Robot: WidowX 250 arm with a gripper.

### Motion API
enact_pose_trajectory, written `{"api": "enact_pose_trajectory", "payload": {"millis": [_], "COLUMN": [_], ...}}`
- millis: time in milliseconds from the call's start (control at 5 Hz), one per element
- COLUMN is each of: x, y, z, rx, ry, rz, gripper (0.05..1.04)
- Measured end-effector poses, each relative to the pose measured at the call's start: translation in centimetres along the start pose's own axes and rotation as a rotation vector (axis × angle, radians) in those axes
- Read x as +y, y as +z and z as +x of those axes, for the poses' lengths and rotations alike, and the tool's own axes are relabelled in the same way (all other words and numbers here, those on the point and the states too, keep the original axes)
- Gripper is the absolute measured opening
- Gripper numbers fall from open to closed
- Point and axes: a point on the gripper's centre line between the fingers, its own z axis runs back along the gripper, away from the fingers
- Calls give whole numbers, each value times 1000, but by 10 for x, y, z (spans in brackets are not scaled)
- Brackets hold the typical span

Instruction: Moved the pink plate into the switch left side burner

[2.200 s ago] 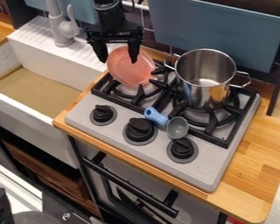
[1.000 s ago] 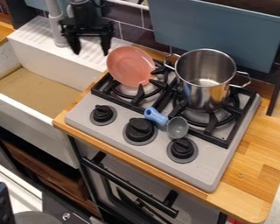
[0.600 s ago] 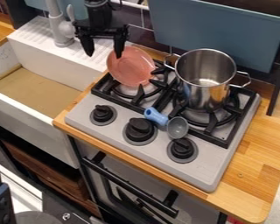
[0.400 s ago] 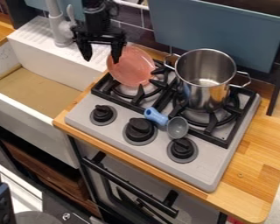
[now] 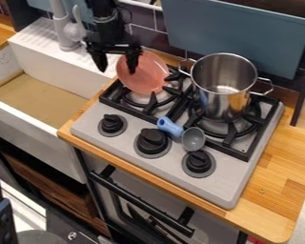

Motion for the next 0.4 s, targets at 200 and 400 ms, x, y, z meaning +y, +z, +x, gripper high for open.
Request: {"api": "enact_pose_trajectory", "payload": {"millis": [200,400], "x": [0,-2], "y": [-4,-10], "z": [-2,-12], "rx": [13,38], "ry": [-9,-31], "rz": [-35,-47], "gripper": [969,714]}}
